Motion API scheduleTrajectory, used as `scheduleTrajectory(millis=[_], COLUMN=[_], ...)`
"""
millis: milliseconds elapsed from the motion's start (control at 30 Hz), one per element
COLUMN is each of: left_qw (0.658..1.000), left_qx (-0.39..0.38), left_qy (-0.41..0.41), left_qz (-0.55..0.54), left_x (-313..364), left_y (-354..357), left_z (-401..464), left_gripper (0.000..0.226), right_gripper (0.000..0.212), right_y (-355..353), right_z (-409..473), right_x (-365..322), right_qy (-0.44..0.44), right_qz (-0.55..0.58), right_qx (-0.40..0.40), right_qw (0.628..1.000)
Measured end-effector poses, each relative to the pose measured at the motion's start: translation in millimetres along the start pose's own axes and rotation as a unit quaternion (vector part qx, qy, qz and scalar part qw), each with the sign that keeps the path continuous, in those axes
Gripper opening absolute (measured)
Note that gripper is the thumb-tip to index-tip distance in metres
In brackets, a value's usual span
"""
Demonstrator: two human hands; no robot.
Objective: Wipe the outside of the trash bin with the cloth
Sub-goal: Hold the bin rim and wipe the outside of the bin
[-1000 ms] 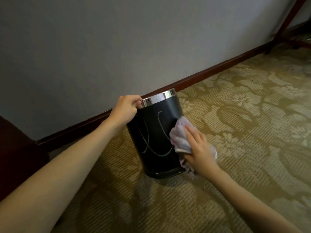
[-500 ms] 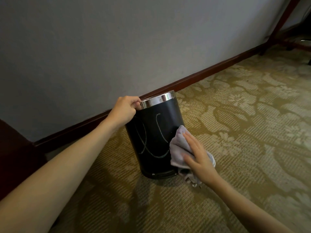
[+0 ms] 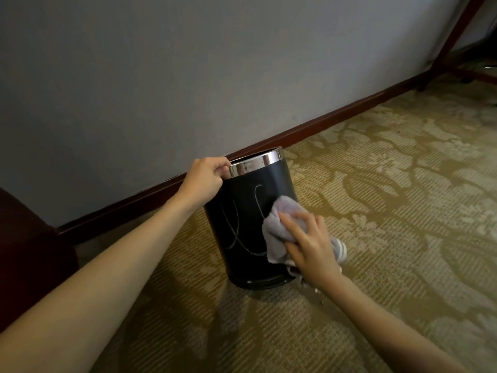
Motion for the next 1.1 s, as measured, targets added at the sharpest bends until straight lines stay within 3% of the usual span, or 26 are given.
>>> scheduleTrajectory(millis=[167,367,533,700,900,1000,1100], left_qw=[1.000,1.000,0.999,0.999,0.998,0.999,1.000], left_qx=[-0.002,0.008,-0.007,-0.010,-0.024,-0.036,-0.021], left_qy=[-0.001,-0.012,0.031,0.028,0.031,0.014,-0.007], left_qz=[0.015,-0.010,-0.001,0.015,0.050,0.037,0.020], left_x=[-2.0,-9.5,7.4,16.8,20.1,12.3,-0.4], left_y=[-0.9,-7.5,7.5,10.2,7.4,0.7,-7.5], left_z=[-2.0,-1.1,-0.5,2.9,-1.1,1.7,7.9], left_gripper=[0.030,0.032,0.038,0.032,0.033,0.029,0.026], right_gripper=[0.039,0.068,0.075,0.071,0.067,0.063,0.049], right_y=[-15.7,9.6,7.4,-20.2,-34.0,-15.5,0.6], right_z=[74.7,14.6,-7.0,8.4,67.4,35.4,-15.4], right_x=[-0.6,10.1,18.4,21.7,7.0,3.0,0.2], right_qy=[0.014,-0.002,0.056,0.013,-0.032,-0.066,-0.181], right_qz=[0.000,-0.043,-0.008,0.041,-0.013,-0.067,-0.115], right_qx=[0.049,-0.068,-0.095,-0.092,-0.073,-0.118,-0.168], right_qw=[0.999,0.997,0.994,0.995,0.997,0.989,0.962])
Point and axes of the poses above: each hand's wrist, its own z-axis towards the middle knuckle, its own y-axis out of the palm, x = y × z, the point moved 2 cm from there along z, towards the middle knuckle, and after that the axes turned 7 degrees about -x, right-handed, at the moved point
